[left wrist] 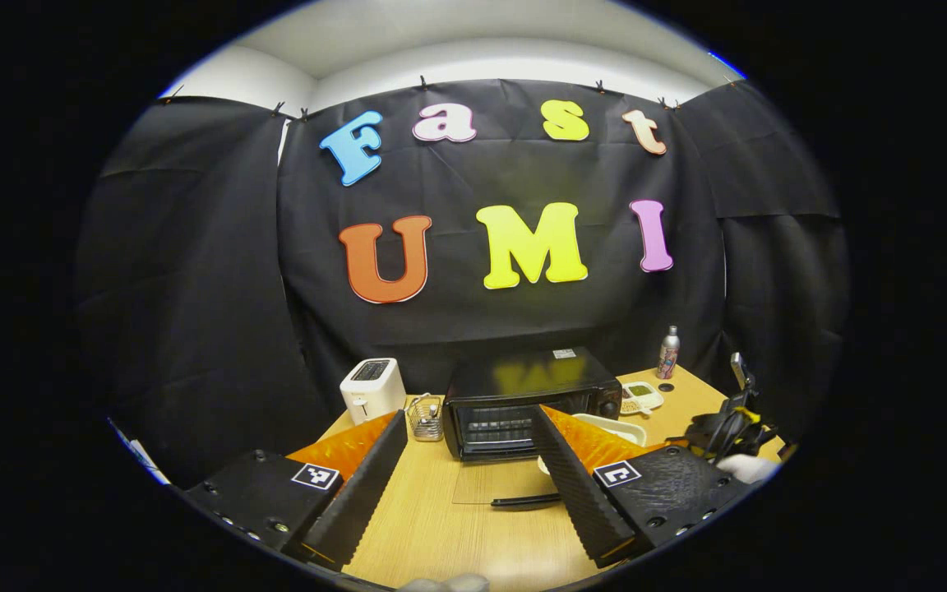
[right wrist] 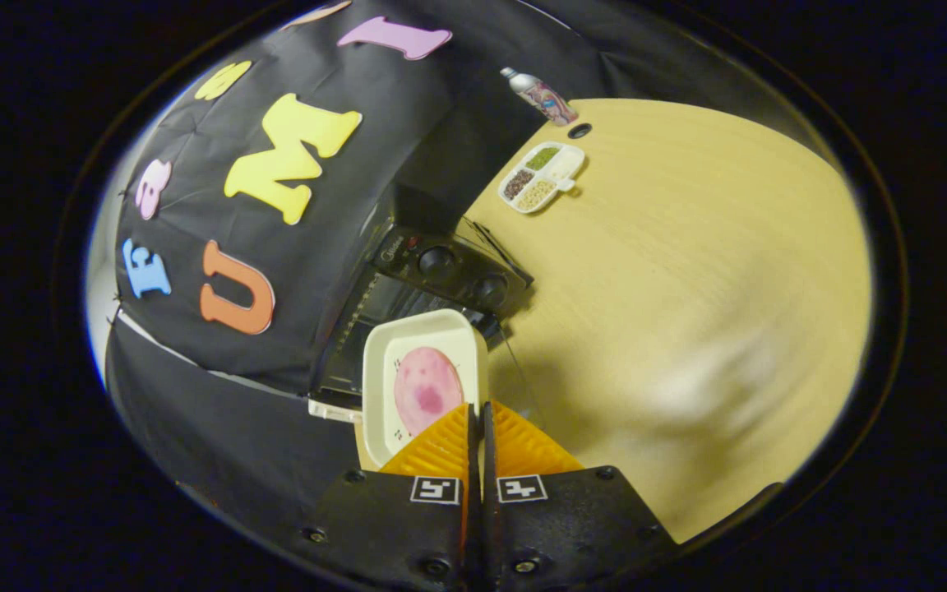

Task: Open the electric oven with the left hand, put the food in, and close the electric oven.

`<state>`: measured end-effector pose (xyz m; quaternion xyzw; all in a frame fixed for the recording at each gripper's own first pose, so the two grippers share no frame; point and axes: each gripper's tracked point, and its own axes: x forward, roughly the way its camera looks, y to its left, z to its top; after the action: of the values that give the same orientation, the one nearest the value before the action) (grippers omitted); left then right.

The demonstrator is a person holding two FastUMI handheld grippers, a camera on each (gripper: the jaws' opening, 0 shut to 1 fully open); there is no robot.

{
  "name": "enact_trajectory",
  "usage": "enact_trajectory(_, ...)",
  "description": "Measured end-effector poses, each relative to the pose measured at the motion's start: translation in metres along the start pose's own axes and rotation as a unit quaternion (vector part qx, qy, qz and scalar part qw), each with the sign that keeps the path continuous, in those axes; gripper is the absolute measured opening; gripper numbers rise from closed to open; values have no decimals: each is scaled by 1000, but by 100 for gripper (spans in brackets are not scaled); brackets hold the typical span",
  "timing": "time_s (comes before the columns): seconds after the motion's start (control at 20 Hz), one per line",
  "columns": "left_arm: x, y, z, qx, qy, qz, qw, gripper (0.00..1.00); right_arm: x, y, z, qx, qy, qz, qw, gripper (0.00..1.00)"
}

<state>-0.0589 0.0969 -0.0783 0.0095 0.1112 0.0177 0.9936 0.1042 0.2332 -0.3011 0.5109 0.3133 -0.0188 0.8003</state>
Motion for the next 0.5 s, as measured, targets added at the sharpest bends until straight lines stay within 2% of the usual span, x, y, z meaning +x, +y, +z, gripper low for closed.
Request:
enact_trajectory(0.1,3,10,-4,10,4,10,1000,96,24,14,-21,6,-11,0,1000,0)
enact_trajectory(0.15,5,14,-6,14,4,16,1000,96,35,21,-32,6,-11,6,1000,4)
enact_trajectory(0.2,7,17,-9,17,2,21,1000,96,47,26,-43,13,-9,7,1000,0)
enact_trajectory(0.25,9,20,-12,18,5,26,999,97,57,30,-51,25,-5,7,1000,4)
enact_trajectory(0.3,11,22,-19,15,10,29,999,97,67,33,-57,34,-2,4,999,0)
enact_trajectory(0.45,15,27,-28,4,18,34,999,97,85,41,-61,48,-9,3,999,0)
enact_trajectory(0.5,17,31,-31,4,21,37,999,97,92,41,-58,53,-14,-1,999,4)
